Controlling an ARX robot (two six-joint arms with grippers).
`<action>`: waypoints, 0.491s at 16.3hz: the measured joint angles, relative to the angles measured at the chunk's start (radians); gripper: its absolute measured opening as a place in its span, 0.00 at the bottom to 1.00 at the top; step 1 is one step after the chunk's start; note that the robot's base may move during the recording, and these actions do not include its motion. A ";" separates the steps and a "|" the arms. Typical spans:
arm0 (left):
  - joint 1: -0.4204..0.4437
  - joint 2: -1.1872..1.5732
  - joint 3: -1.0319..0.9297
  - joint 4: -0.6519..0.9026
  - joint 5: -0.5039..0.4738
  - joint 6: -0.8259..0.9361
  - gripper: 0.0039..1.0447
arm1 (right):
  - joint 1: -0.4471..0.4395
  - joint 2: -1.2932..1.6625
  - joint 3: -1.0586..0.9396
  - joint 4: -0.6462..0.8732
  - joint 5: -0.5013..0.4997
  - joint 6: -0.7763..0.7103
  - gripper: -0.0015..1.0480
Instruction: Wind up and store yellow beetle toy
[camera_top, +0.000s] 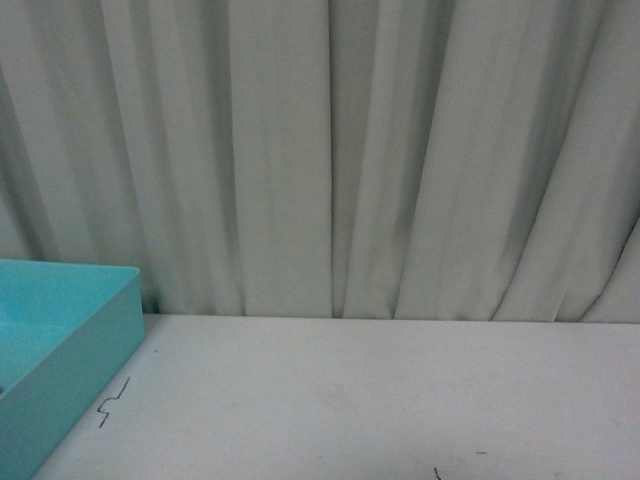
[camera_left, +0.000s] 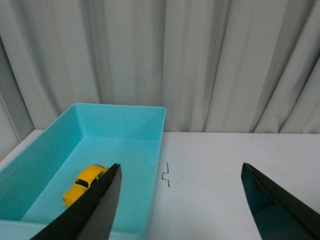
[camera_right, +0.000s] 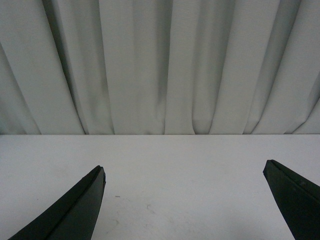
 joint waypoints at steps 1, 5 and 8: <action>0.000 0.000 0.000 0.000 0.000 0.000 0.80 | 0.000 0.000 0.000 -0.001 0.000 0.000 0.94; 0.000 0.000 0.000 0.000 0.000 0.000 0.93 | 0.000 0.000 0.000 0.000 0.000 0.000 0.94; 0.000 0.000 0.000 0.000 0.000 0.000 0.94 | 0.000 0.000 0.000 0.000 0.000 0.000 0.94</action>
